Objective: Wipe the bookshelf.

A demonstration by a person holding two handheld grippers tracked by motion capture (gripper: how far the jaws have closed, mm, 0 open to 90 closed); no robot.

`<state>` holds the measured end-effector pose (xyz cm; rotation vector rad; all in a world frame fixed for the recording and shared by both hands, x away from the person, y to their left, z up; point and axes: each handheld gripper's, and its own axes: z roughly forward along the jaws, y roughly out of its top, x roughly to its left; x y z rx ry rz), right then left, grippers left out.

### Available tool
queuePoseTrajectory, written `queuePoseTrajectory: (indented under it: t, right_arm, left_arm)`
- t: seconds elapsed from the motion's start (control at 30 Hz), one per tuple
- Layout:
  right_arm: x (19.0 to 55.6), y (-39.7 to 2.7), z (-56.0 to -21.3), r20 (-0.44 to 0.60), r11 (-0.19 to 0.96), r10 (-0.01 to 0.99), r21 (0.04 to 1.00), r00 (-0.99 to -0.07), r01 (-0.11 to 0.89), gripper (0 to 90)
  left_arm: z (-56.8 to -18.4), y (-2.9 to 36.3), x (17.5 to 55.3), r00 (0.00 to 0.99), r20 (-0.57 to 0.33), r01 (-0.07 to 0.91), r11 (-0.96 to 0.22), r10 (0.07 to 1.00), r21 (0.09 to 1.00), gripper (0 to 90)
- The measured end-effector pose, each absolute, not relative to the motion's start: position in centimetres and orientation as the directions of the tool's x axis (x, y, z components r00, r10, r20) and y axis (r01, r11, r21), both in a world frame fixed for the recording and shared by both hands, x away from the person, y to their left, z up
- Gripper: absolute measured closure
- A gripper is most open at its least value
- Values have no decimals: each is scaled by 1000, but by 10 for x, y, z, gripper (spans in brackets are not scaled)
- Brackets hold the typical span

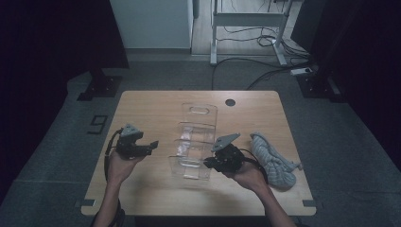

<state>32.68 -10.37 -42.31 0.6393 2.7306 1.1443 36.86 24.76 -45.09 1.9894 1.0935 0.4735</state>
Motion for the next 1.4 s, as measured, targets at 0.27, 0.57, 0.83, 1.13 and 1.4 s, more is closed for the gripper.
queuePoseTrajectory:
  t: [0.27,0.57,0.83,1.13,1.4]
  right_arm:
    - [326,-96,-420,0,653,454,681,-891,333,860]
    - [326,-105,-413,44,630,457,689,-888,358,847]
    - [326,-100,-414,56,636,439,686,-897,354,858]
    - [323,-80,-413,45,660,400,679,-915,322,830]
    - [321,-71,-414,50,665,381,679,-923,311,819]
  left_arm:
    - [-452,243,363,582,-59,519,-315,811,794,201]
    - [-451,223,355,645,-46,480,-358,763,801,193]
    - [-450,205,347,699,-19,437,-406,715,803,182]
    - [-455,195,349,715,-12,421,-417,699,805,183]
    - [-461,186,351,713,8,408,-424,702,809,188]
